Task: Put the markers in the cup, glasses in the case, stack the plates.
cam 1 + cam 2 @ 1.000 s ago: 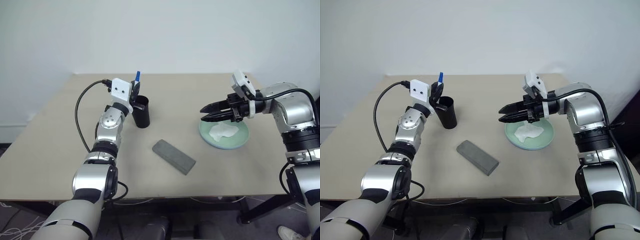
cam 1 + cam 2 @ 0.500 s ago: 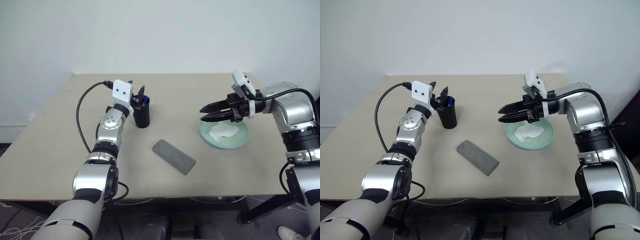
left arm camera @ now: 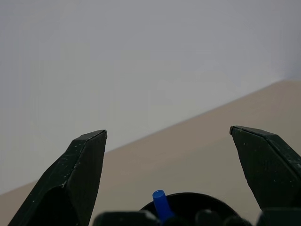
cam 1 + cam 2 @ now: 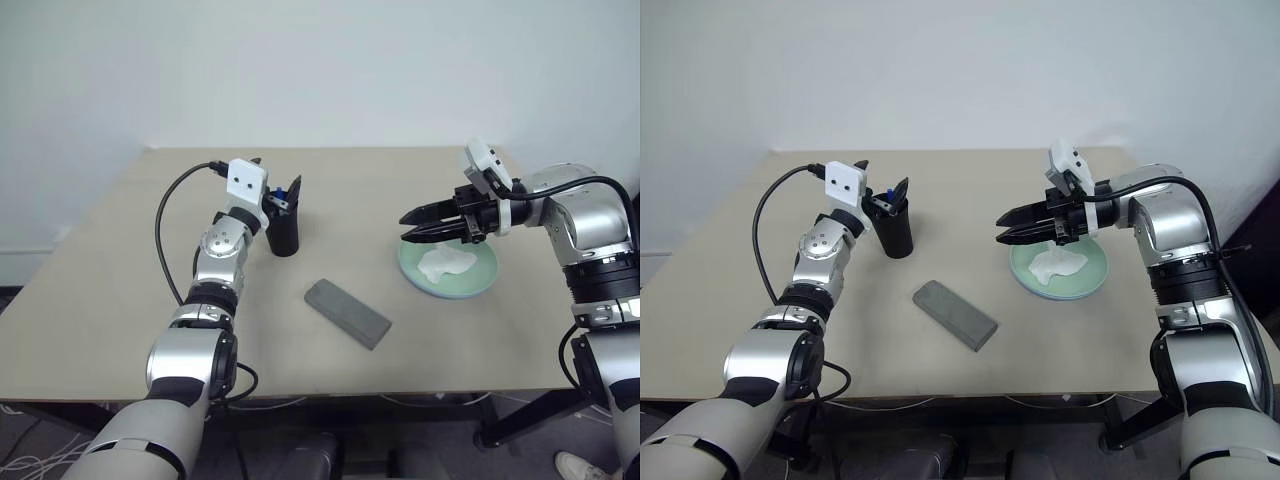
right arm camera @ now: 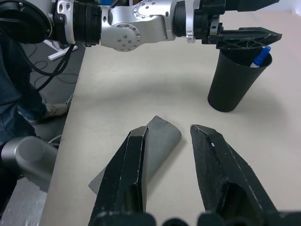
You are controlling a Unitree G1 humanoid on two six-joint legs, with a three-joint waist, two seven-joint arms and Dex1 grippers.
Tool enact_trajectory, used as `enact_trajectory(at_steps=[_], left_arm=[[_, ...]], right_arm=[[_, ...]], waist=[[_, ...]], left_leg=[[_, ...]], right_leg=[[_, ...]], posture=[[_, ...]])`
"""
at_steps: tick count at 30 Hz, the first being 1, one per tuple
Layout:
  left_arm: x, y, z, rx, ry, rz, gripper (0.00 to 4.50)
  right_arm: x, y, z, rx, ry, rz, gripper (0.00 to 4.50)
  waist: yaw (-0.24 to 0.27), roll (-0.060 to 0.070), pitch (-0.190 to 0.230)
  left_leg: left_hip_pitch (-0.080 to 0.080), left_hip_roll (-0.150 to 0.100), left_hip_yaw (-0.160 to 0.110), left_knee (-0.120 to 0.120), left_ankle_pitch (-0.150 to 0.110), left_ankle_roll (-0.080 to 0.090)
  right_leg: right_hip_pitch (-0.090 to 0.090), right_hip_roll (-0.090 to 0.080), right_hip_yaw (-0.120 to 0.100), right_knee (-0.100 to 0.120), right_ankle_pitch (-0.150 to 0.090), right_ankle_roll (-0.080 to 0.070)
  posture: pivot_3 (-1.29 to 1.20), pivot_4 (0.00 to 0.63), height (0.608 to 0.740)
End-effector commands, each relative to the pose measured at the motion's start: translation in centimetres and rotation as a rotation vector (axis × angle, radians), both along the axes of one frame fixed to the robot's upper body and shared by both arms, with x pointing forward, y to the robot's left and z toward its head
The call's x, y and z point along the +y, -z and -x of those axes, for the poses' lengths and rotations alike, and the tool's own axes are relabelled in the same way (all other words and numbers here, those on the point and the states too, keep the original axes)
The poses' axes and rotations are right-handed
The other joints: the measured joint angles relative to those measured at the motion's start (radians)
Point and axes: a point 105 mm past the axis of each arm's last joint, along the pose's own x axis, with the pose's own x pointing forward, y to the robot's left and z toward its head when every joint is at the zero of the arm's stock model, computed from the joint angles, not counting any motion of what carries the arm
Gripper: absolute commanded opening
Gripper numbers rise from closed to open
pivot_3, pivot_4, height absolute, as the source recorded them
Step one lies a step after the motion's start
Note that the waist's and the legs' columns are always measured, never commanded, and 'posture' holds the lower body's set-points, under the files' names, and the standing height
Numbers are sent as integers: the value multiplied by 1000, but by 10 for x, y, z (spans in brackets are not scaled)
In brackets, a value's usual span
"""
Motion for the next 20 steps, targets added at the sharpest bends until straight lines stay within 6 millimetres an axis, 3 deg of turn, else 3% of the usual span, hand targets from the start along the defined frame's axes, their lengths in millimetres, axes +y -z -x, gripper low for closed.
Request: enact_trajectory(at_steps=[1, 5, 9, 12, 14, 16, 18, 20], left_arm=[[21, -36, 18, -75, 110, -31, 4453], [59, -33, 82, 51, 259, -97, 4453], [104, -27, 152, 221, 233, -138, 4453], [114, -28, 180, 283, 209, -144, 4453], [122, -31, 210, 342, 185, -137, 4453], [126, -32, 227, 375, 157, -134, 4453], [126, -32, 231, 374, 128, -127, 4453], [123, -30, 232, 365, 118, -126, 4453]], right_arm=[[-3, -15, 3, -51, 1, -26, 1525], [-3, -10, 4, -41, 14, -29, 1525], [-2, -5, 6, -19, 16, -40, 1525], [2, -4, 8, -12, 10, -45, 1525], [4, -3, 11, 13, -6, -53, 1525], [4, -1, 12, 34, -18, -41, 1525], [4, 1, 10, 38, -27, -24, 1525], [4, -1, 7, 24, -28, -10, 1525]], waist=[[-2, 0, 0], [-55, 1, 0], [-78, 2, 0], [-64, 4, 1], [-51, 6, 2], [-43, 6, 2], [-19, 2, 2], [-12, -2, 2]], left_leg=[[0, 0, 0, 0, 0, 0], [1, 0, 1, -3, 0, 0], [1, 0, 0, -7, 0, 0], [2, 0, -2, -7, 0, 0], [2, 0, 0, -7, 0, 0], [2, 0, 5, -8, 0, 0], [2, 2, 17, -10, 0, 0], [1, 15, 54, -16, -1, 0]], right_leg=[[0, 0, 0, 0, 0, 0], [-2, 1, 5, 0, 3, -5], [-5, 1, 7, 0, 3, -7], [-3, 2, 7, 1, 0, -6], [-2, 1, 8, 4, -1, -7], [-2, -1, 12, 11, -1, -7], [-4, -3, 19, 21, -3, -8], [-19, -21, 19, 31, -5, -13]], posture=[[0, 0, 737], [0, 0, 737], [0, 0, 737], [0, 0, 737], [0, 0, 737], [0, 0, 737], [0, 0, 737], [0, 0, 737]])
